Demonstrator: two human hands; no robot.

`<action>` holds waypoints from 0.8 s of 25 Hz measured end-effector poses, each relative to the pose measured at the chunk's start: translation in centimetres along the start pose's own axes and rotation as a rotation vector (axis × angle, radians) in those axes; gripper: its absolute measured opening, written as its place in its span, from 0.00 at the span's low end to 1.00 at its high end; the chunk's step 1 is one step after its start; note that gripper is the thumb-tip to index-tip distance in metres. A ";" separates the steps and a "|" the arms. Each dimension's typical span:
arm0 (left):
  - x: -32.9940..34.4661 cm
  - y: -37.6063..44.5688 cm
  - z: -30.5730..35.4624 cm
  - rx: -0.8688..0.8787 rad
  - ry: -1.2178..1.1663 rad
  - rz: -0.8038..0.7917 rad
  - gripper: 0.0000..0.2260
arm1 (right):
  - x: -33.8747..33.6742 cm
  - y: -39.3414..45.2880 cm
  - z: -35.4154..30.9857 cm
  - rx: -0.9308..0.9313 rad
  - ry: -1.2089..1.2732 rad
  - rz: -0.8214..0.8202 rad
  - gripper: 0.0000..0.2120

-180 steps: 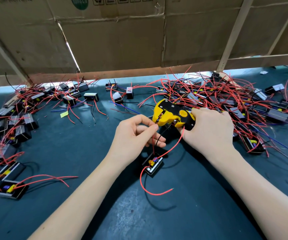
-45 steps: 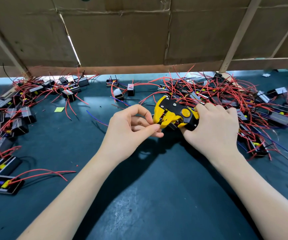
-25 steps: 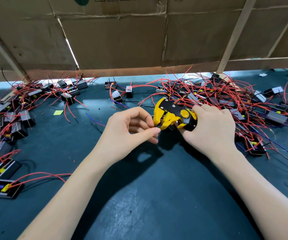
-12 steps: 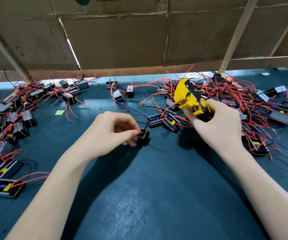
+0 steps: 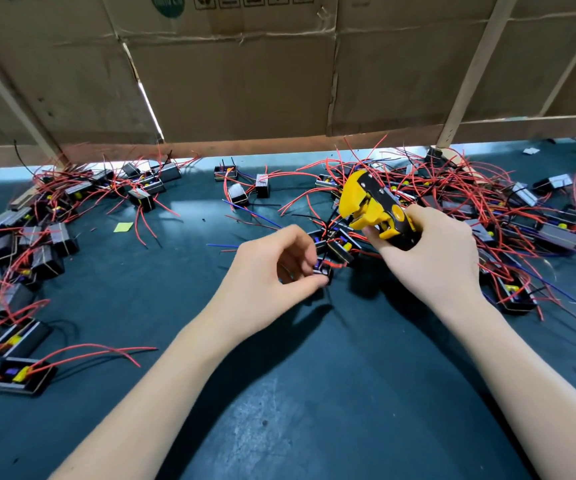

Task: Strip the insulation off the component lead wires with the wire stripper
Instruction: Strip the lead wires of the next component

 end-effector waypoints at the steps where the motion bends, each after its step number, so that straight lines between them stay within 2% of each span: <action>1: -0.3 0.1 -0.1 0.008 -0.003 0.063 0.08 | 0.0 0.0 0.0 0.003 0.002 -0.002 0.21; 9: -0.1 0.2 -0.2 0.057 -0.048 0.111 0.01 | 0.3 -0.1 0.1 0.000 0.000 -0.032 0.22; 15: -1.0 0.9 -1.3 -0.062 -0.391 0.119 0.12 | 0.5 0.0 0.3 0.002 -0.023 -0.045 0.21; 18: -1.6 1.0 -1.5 -0.094 -0.431 0.162 0.13 | 1.1 0.0 0.6 0.018 -0.075 -0.107 0.21; 20: -1.7 1.0 -1.4 -0.088 -0.431 0.133 0.13 | 1.5 0.0 0.8 0.022 -0.159 -0.152 0.20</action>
Point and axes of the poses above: each hand's wrist, its own y-axis towards the middle knuckle, its own x-axis out of the palm, z = x × y, the point moved 8 cm from there along y, towards the middle knuckle, and after that the axes turned 7 degrees about -x, right-handed, at the moved point
